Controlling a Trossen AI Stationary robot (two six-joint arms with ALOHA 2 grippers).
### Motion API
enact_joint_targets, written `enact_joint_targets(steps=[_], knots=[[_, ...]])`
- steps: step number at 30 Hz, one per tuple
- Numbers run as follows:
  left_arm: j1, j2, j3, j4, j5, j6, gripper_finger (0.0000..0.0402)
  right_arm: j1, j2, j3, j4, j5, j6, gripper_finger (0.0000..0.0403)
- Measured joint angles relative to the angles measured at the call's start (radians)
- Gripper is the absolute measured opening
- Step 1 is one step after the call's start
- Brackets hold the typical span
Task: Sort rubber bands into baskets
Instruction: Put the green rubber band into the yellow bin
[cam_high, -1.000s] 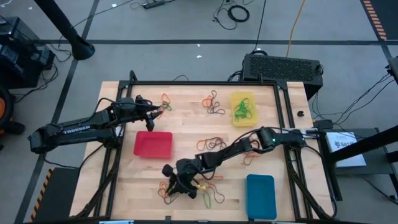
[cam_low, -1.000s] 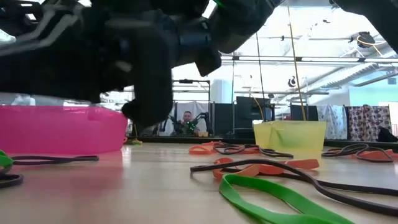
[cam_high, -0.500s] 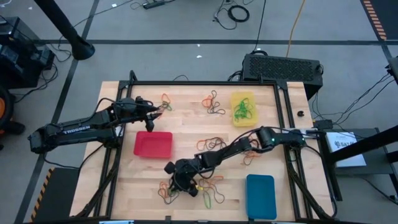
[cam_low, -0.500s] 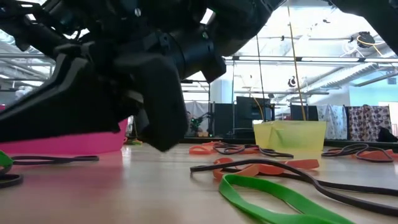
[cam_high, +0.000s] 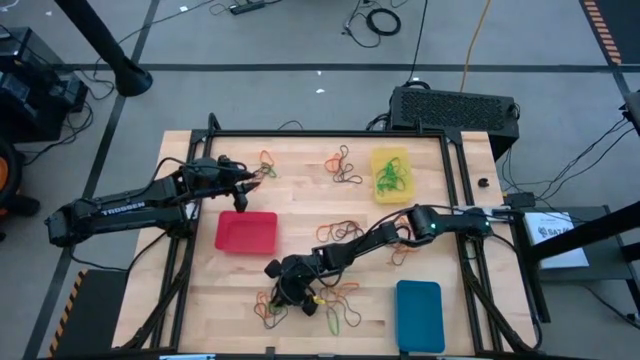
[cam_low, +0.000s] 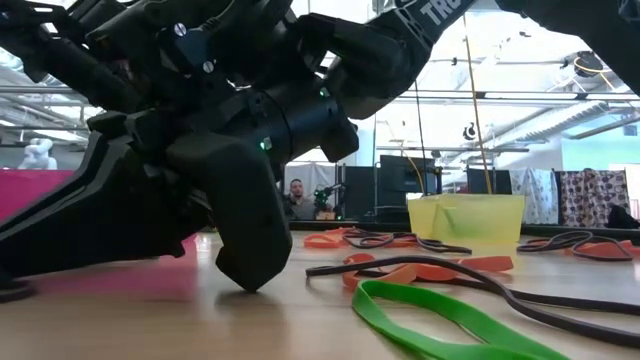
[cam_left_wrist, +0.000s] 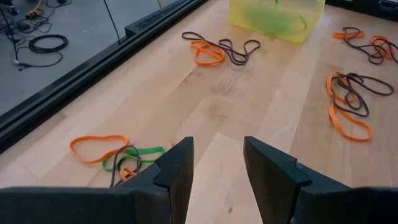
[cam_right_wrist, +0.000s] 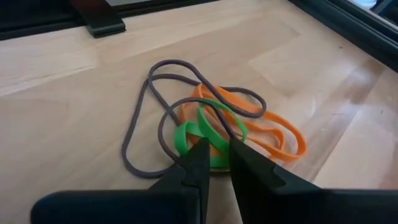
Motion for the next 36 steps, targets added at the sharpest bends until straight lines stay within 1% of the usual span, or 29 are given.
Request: enact_joint_targets(steps=[5, 7, 9, 14, 19, 21, 23, 25, 31, 36], knots=[[0.000, 0.000, 0.000, 0.000, 0.000, 0.000, 0.0148, 0.000, 0.000, -0.001, 0.020, 0.013, -0.014, 0.0054], [0.000, 0.000, 0.000, 0.000, 0.000, 0.000, 0.0148, 0.000, 0.000, -0.001, 0.035, 0.054, 0.010, 0.0054], [0.000, 0.000, 0.000, -0.001, 0.000, 0.000, 0.0148, -0.001, 0.000, -0.001, 0.035, 0.067, 0.043, 0.0054], [0.000, 0.000, 0.000, -0.018, 0.000, 0.000, 0.0148, -0.001, -0.001, 0.001, -0.002, 0.071, 0.137, 0.0054], [0.000, 0.000, 0.000, -0.018, 0.000, 0.000, 0.0148, 0.003, -0.003, 0.002, -0.031, 0.068, 0.171, 0.0053], [0.000, 0.000, 0.000, -0.018, 0.000, 0.000, 0.0148, 0.007, -0.004, 0.002, -0.033, 0.071, 0.164, 0.0045], [0.000, 0.000, 0.000, -0.018, 0.000, 0.000, 0.0148, 0.013, -0.012, 0.002, -0.047, 0.086, 0.139, 0.0027], [0.000, 0.000, 0.000, -0.018, 0.000, -0.002, 0.0148, 0.020, -0.029, 0.002, -0.080, 0.120, 0.112, 0.0008], [0.000, 0.000, 0.000, -0.037, 0.000, -0.002, 0.0148, 0.035, -0.132, -0.002, -0.266, 0.148, 0.107, 0.0002], [0.000, 0.000, 0.000, -0.038, 0.001, -0.002, 0.0148, 0.051, -0.251, 0.000, -0.493, 0.288, 0.124, 0.0002]])
